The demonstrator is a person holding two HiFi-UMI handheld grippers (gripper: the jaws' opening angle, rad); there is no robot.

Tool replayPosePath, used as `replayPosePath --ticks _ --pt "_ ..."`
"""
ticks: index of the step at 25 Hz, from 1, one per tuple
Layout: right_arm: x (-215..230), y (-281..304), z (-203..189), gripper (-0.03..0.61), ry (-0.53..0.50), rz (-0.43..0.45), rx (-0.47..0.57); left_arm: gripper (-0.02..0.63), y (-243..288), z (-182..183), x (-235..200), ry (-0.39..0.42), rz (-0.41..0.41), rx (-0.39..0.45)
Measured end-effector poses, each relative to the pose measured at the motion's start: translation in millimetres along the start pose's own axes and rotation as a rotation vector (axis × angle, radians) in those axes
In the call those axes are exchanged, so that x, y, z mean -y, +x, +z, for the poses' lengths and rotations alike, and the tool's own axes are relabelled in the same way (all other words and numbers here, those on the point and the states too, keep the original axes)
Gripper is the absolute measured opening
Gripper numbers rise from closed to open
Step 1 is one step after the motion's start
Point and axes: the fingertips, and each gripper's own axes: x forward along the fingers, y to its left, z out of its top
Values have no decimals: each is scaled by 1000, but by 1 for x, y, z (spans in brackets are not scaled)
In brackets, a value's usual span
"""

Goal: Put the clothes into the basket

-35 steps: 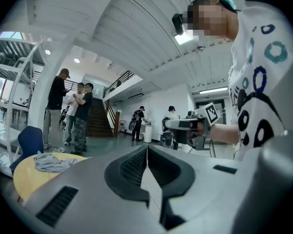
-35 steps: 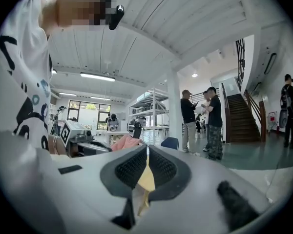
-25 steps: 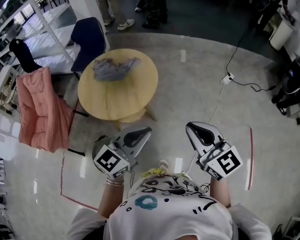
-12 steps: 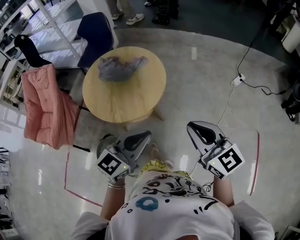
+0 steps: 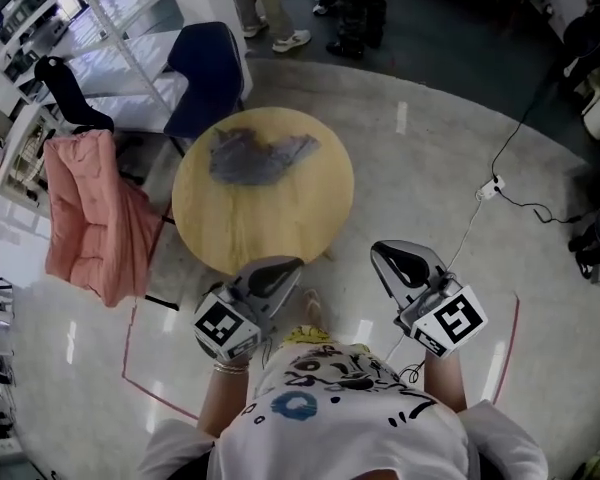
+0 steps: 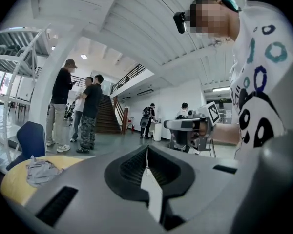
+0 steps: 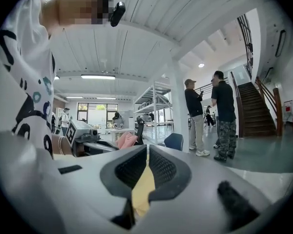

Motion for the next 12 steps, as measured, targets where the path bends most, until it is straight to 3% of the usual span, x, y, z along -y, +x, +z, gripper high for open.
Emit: replayPosePath --ticks 7,12 --pt "42 75 12 31 -8 33 -15 15 14 17 -86 1 48 1" --pt "59 123 16 31 -5 51 -11 17 12 10 -134 -16 89 -21"
